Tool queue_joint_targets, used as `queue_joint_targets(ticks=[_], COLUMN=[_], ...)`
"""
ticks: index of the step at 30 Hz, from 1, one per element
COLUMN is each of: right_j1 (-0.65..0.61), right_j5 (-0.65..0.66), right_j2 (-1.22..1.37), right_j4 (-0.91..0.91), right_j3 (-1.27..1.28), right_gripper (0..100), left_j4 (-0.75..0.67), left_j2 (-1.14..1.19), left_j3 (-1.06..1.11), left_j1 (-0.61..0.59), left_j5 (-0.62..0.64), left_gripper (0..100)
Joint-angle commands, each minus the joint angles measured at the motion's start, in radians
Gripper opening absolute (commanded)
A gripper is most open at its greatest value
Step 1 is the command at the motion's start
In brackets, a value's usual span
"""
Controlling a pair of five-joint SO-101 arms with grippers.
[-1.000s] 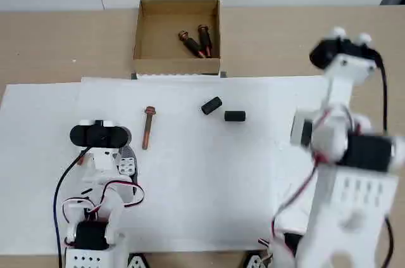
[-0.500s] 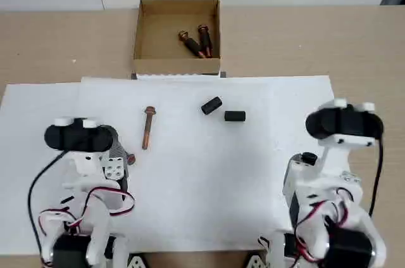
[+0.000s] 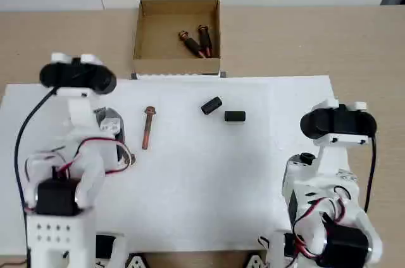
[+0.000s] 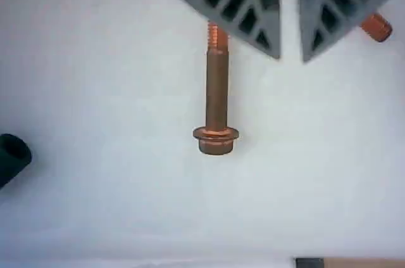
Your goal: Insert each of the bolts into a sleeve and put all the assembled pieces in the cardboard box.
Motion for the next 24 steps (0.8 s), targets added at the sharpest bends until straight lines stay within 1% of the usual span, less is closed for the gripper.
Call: queue_joint_targets(ticks=[1, 4, 9, 17, 24], right_j1=[0.007, 0.007, 0.007, 0.007, 0.007], right_j5=[0.006, 0.005, 0.005, 0.002, 0.002], right_j2=[-0.001, -0.001, -0.002, -0.002, -0.002], right_j4=[-0.015, -0.015, -0.018, -0.024, -0.024], right_j3=[-0.005, -0.005, -0.005, -0.005, -0.005], right_gripper=[0.3, 0.3, 0.2, 0.2, 0.2], left_j4=[0.0, 0.006, 0.089, 0.25, 0.413], left_j2=[0.087, 0.186, 0.382, 0.741, 1.049], left_j3=[-0.07, -0.108, -0.225, -0.522, -0.783], left_j1=[-0.034, -0.058, -0.035, 0.051, 0.086], left_j5=[0.0, 0.0, -0.005, -0.006, -0.006], left_gripper=[1, 1, 1, 1, 1])
